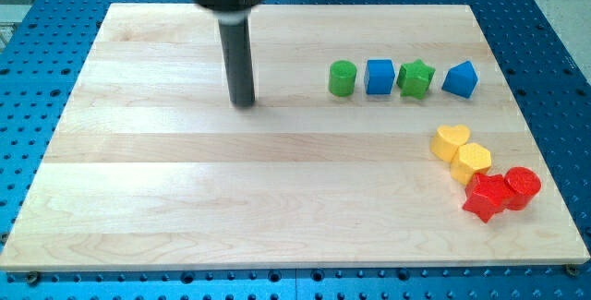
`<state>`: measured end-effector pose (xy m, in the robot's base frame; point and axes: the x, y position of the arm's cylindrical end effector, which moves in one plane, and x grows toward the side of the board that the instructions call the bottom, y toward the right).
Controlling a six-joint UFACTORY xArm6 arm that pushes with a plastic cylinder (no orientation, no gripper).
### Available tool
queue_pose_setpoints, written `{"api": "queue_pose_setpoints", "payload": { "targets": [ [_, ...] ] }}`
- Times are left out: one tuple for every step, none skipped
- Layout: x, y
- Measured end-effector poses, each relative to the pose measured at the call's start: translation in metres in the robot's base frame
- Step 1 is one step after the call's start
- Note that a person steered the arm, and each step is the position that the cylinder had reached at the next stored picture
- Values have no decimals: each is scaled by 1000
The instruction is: Move the yellow hexagon parallel to the left of the yellow heart
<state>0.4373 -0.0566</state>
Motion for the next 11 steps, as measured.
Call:
{"api": "queue_pose_setpoints", "payload": {
  "targets": [
    [20, 71],
    [16, 108],
    [13, 127],
    [13, 146],
    [13, 154],
    [10, 176],
    [9, 245],
    [3, 287],
    [35, 285],
    [79, 292],
    [79, 279]
  ]
}}
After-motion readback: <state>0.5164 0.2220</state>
